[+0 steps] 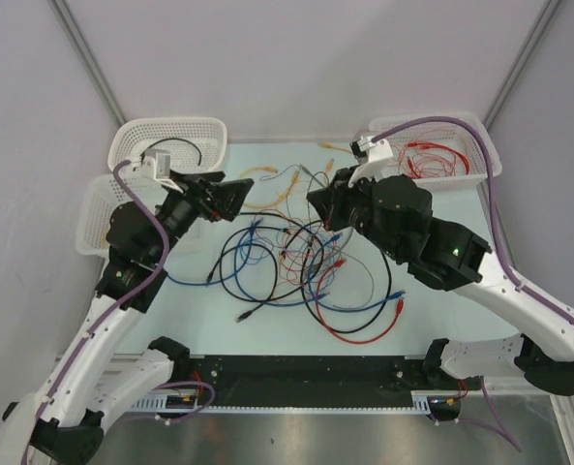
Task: Untangle the cables
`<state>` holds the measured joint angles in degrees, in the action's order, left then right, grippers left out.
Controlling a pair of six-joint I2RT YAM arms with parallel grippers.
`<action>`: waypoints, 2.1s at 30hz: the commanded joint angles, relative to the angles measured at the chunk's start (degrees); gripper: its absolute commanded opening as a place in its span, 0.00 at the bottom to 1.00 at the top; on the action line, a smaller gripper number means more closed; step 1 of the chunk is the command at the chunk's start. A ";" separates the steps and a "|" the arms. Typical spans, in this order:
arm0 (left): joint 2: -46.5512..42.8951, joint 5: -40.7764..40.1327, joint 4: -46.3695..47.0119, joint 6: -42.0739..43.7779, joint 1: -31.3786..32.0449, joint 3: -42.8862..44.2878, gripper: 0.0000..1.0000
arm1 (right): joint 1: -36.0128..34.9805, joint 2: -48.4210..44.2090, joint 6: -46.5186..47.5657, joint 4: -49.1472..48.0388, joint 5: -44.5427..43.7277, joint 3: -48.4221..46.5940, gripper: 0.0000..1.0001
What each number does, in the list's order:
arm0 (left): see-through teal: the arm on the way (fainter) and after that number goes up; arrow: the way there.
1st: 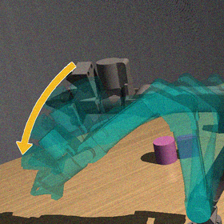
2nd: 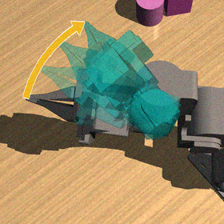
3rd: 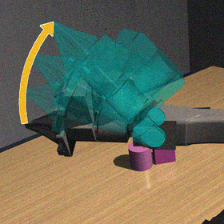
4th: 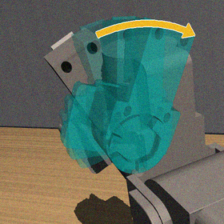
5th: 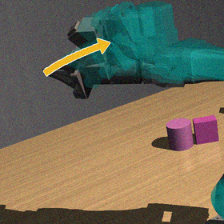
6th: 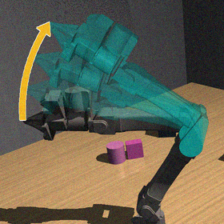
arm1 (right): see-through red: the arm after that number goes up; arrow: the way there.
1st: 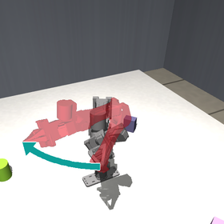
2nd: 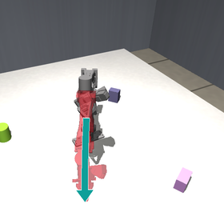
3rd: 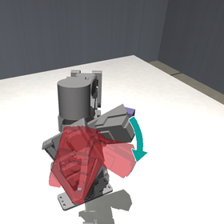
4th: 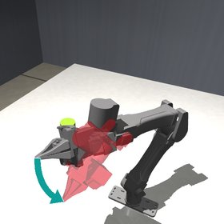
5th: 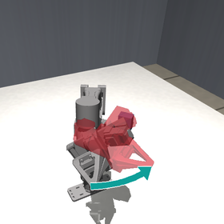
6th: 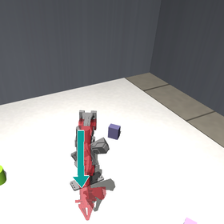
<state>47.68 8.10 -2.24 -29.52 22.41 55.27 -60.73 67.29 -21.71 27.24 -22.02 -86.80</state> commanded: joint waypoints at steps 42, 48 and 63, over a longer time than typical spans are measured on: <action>13.14 -7.90 8.00 18.53 25.50 11.78 0.00 | 2.02 -5.41 -6.06 4.39 3.05 -1.96 1.00; 18.05 -11.78 -3.54 13.18 12.33 28.21 0.00 | 1.93 -10.33 -4.92 5.72 -1.79 0.40 1.00; 55.29 -54.39 7.62 28.68 6.15 78.14 0.00 | 2.37 -16.39 -8.78 6.86 -0.57 15.69 1.00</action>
<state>93.97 -30.44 -5.96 -11.09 29.04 126.80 -58.50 51.75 -28.73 33.19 -23.70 -73.71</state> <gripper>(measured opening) 0.009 0.994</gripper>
